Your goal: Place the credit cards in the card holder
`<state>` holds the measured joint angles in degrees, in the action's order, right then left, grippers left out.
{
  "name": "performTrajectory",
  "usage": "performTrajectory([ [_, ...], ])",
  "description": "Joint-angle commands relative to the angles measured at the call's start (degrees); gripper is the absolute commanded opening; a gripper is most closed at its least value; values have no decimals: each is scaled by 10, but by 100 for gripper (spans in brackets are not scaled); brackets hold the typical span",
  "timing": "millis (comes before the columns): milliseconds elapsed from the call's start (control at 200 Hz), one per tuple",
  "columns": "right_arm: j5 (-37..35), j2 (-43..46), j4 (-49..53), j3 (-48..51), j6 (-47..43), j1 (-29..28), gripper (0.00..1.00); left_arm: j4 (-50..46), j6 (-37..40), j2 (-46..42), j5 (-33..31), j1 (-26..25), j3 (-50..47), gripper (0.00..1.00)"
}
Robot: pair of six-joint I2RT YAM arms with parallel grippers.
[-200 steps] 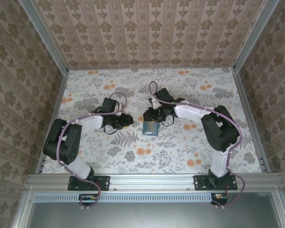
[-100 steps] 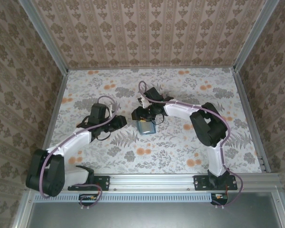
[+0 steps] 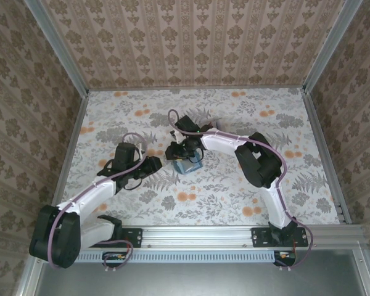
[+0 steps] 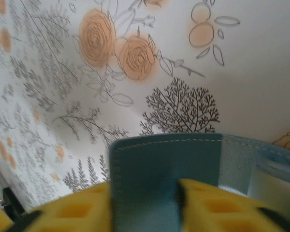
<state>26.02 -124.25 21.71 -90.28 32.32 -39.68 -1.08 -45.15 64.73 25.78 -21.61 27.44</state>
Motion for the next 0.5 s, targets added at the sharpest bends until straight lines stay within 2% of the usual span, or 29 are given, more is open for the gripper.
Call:
performTrajectory([
  [0, 8, -8, 18, 9, -1, -2, 55, 35, -15, 20, 22, 1, 17, 30],
  [30, 32, -7, -6, 19, 16, 1, 64, 37, -15, 25, 23, 0, 19, 30],
  [70, 62, -3, -41, 33, 39, 3, 69, 39, -14, 31, 24, 0, 21, 30],
  [155, 97, 1, -87, 46, 72, 4, 69, 41, -13, 42, 31, 0, 27, 30],
  [330, 96, 17, -107, 62, 95, 6, 68, 38, -12, 40, 28, -2, 29, 30],
  [400, 96, 11, -122, 73, 118, 10, 58, 40, -14, 47, 22, -3, 24, 30],
  [485, 95, 3, -151, 90, 153, 14, 34, 59, -32, 59, 22, -2, 13, 27],
  [495, 91, 2, -152, 92, 155, 14, 28, 59, -34, 60, 20, -2, 13, 26],
])
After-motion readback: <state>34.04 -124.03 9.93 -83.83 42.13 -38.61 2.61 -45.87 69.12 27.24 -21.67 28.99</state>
